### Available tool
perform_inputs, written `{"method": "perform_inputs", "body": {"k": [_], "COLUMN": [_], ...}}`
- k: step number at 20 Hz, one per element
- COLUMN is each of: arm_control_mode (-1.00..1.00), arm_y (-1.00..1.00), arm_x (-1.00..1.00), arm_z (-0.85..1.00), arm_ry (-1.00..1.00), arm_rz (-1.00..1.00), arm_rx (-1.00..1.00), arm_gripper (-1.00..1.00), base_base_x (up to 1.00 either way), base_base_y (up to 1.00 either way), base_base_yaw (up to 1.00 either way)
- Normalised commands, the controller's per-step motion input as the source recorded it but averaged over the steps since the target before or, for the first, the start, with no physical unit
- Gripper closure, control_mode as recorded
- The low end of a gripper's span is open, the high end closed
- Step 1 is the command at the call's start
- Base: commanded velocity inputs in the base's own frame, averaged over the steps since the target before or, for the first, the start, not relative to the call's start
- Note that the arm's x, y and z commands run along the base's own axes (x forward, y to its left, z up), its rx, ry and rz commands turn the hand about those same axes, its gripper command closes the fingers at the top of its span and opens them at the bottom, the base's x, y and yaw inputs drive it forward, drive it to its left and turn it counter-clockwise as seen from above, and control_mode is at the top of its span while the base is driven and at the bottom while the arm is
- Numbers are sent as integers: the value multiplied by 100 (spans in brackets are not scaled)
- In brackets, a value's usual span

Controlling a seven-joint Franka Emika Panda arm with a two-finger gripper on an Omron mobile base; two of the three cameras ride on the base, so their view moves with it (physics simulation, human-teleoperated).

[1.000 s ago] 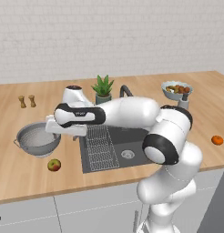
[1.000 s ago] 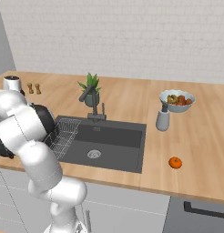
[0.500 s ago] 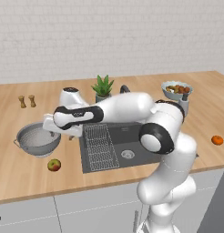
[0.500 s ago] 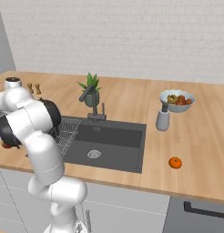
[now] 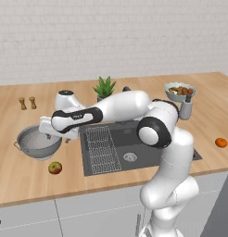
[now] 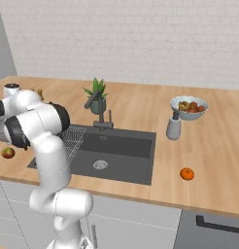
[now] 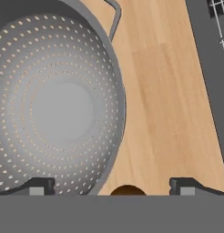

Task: Put the colander in the sink, put the apple, orange in the colander, and turn on the sink faucet and pour water over the colander.

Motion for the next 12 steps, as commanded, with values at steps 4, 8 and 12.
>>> {"method": "perform_inputs", "body": {"k": [4, 8, 12], "arm_control_mode": [-100, -100, -100], "arm_y": [13, 10, 11], "arm_x": [9, 9, 13], "arm_z": [-32, -22, -7], "arm_ry": [0, 0, 0], "arm_rz": [-1, -1, -2], "arm_rx": [0, 0, 0], "arm_gripper": [-100, -100, -100], "base_base_x": [0, 0, 0], "base_base_y": [0, 0, 0], "base_base_yaw": [0, 0, 0]}}
